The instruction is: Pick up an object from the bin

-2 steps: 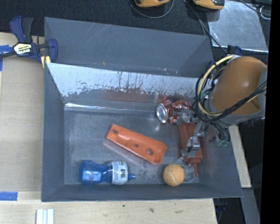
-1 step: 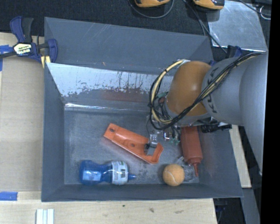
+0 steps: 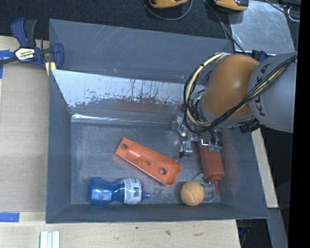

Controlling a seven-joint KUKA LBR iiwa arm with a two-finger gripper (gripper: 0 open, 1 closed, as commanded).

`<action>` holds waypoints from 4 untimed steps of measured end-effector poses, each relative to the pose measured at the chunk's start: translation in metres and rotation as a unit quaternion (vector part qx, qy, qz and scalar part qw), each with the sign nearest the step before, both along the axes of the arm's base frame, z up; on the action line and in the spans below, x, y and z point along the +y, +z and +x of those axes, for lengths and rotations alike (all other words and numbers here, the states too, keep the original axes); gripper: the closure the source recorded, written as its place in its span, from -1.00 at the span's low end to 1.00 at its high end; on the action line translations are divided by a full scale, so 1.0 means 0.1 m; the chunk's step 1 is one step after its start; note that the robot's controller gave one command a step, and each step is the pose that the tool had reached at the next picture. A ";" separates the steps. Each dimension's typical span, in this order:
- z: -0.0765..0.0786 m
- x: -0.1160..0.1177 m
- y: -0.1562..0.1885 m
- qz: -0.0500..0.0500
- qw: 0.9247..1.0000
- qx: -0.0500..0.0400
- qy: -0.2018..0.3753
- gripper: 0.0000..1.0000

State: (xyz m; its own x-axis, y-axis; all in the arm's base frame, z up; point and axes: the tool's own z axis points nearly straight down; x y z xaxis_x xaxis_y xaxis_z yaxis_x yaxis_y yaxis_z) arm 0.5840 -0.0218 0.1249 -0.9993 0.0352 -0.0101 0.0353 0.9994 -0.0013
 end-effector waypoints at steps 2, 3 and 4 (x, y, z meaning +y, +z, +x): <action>-0.14 0.29 -0.54 0.001 0.994 -0.003 -0.108 -1.00; -0.44 0.67 -0.54 0.003 0.989 0.003 -0.148 1.00; -0.44 0.67 -0.54 0.003 0.989 0.003 -0.148 1.00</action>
Offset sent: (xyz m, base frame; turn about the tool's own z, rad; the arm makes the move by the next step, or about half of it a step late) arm -0.0150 0.0303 -0.0549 0.2183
